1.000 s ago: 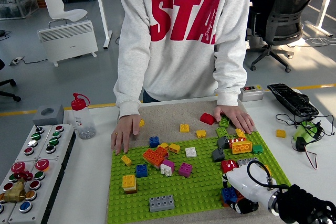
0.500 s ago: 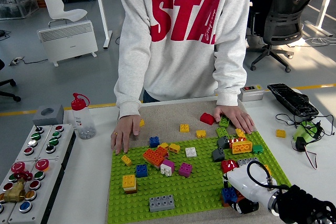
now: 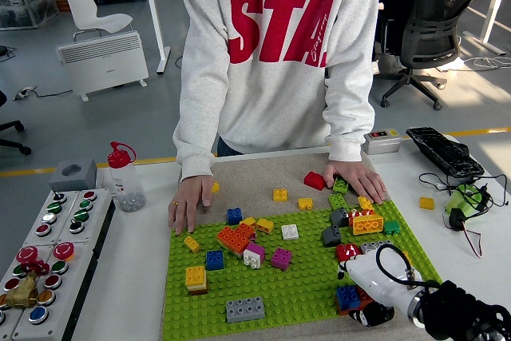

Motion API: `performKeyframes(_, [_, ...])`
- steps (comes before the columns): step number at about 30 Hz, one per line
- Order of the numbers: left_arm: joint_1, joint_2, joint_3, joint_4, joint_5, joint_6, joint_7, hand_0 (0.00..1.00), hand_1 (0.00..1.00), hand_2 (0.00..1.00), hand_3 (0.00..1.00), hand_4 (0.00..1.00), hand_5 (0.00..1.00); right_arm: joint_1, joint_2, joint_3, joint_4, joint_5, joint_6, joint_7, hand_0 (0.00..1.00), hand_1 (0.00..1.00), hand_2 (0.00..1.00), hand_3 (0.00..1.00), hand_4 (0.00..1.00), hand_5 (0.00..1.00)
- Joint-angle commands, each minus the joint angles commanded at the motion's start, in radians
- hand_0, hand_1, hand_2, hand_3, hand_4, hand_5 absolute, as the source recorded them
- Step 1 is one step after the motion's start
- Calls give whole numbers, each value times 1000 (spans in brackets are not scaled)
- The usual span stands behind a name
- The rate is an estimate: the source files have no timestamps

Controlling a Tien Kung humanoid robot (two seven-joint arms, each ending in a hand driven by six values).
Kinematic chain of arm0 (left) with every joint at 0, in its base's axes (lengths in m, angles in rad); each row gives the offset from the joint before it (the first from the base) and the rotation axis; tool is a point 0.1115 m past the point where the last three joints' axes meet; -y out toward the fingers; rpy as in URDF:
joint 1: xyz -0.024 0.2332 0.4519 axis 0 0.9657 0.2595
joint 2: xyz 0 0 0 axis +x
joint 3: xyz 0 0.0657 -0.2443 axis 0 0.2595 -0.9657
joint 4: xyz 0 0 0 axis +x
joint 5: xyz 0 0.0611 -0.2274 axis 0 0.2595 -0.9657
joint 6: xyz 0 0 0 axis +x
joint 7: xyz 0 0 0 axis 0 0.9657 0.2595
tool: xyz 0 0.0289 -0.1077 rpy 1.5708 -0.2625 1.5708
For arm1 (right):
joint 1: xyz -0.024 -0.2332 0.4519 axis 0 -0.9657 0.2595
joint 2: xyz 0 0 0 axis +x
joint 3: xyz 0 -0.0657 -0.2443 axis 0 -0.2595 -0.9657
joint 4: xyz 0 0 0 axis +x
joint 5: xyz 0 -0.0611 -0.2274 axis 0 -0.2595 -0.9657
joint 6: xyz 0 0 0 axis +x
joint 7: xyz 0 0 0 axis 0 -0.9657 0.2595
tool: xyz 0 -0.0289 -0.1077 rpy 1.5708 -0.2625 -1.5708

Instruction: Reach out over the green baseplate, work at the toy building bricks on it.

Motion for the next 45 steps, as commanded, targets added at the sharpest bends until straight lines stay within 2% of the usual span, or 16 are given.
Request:
performKeyframes(2, [0,0,0,0,0,0,0,689,699,686,624,358,998,-1,0,3,1,0,-1,0,135,317,717,736,812,300])
performKeyframes(3, [0,0,0,0,0,0,0,689,699,686,623,358,998,-1,0,4,2,0,-2,-1,141,323,736,774,830,323])
performKeyframes(9, [-1,0,0,0,0,0,0,689,700,686,624,359,998,-9,-3,18,14,10,-3,1,146,326,752,784,842,330])
performKeyframes(17, [-2,0,-3,0,2,0,0,689,699,686,624,360,998,-46,-18,75,88,39,-5,2,145,328,752,777,851,347])
performKeyframes(20, [-1,0,-3,0,3,0,0,689,699,686,624,360,998,-68,-27,93,118,46,-26,9,145,328,752,777,851,347])
performKeyframes(21, [-1,0,-3,0,3,0,0,689,699,686,624,359,998,-76,-30,96,118,49,-45,15,93,293,620,603,600,259])
performKeyframes(26, [-1,0,-4,0,5,0,0,689,699,686,624,359,998,-107,-42,100,118,65,-148,47,93,293,620,603,600,259])
performKeyframes(27, [-1,0,-4,0,5,0,0,689,699,685,623,359,998,-110,-43,100,118,68,-161,51,58,286,588,558,429,157])
performKeyframes(32, [-1,0,-6,0,7,0,0,689,699,685,623,359,998,-122,-49,98,118,82,-177,56,58,286,588,558,429,157])
performKeyframes(33, [-1,0,-6,0,7,0,0,689,700,685,623,359,998,-124,-50,98,118,84,-177,55,52,285,587,552,398,135])
performKeyframes(38, [-1,0,-6,0,8,-1,0,689,700,685,623,359,998,-131,-54,92,118,90,-166,50,52,285,587,552,398,135])
performKeyframes(39, [-1,0,-6,0,9,-1,0,689,699,686,623,359,998,-132,-54,89,118,91,-163,49,54,288,590,553,362,99])
performKeyframes(45, [2,0,-8,0,12,-1,1,689,699,686,623,359,998,-135,-51,78,118,93,-154,46,55,290,591,554,357,91])
